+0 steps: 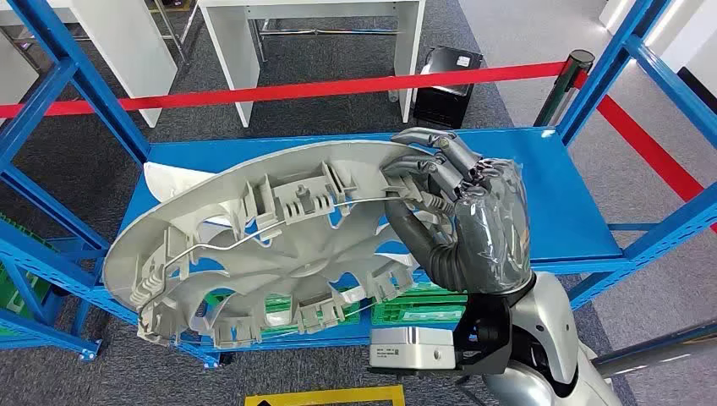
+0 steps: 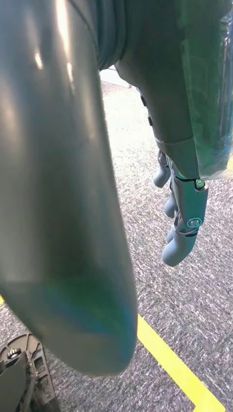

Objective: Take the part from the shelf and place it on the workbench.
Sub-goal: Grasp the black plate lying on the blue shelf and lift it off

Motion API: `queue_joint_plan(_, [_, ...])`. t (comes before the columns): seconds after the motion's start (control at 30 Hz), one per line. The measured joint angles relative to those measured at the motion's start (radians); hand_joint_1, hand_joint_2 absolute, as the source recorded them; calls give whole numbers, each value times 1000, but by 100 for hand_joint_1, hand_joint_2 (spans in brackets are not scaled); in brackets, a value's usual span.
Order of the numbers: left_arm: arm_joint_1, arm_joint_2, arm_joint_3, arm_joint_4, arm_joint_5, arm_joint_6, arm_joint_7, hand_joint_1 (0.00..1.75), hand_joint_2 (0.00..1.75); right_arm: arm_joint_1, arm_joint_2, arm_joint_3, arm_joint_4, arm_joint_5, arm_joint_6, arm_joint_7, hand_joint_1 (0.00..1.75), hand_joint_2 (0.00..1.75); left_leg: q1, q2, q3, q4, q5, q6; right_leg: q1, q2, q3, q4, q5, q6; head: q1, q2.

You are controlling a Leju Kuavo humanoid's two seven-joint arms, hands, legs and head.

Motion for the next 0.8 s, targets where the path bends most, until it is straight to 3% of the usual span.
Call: queue_joint_plan(0.8, [1,0,0,0,0,0,0,0,175,0,1,1,0,0,0,0,175,175,-2,-6,-5,2,1,6,1,-11,1,-1,0,4,5,0])
